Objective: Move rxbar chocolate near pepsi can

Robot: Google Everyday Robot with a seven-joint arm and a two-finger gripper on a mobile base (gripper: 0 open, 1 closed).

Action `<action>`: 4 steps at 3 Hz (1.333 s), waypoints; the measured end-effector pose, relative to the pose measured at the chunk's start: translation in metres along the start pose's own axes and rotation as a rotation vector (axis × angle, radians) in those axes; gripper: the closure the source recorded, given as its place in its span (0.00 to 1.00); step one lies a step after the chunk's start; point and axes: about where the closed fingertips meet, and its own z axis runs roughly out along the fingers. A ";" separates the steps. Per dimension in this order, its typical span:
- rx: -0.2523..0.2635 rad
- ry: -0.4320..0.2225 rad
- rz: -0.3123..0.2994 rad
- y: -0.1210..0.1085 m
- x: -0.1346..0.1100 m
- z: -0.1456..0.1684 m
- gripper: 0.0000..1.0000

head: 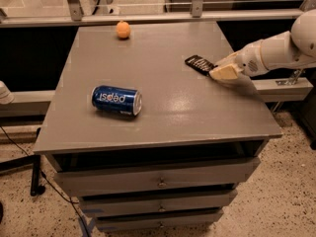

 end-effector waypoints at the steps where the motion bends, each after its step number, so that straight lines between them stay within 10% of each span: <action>1: 0.002 -0.003 -0.003 0.000 -0.001 0.000 0.88; 4: -0.096 -0.054 -0.066 0.032 -0.029 0.009 1.00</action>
Offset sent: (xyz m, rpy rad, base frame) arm -0.0013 -0.0072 0.0084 -0.0012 -0.0239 -0.0065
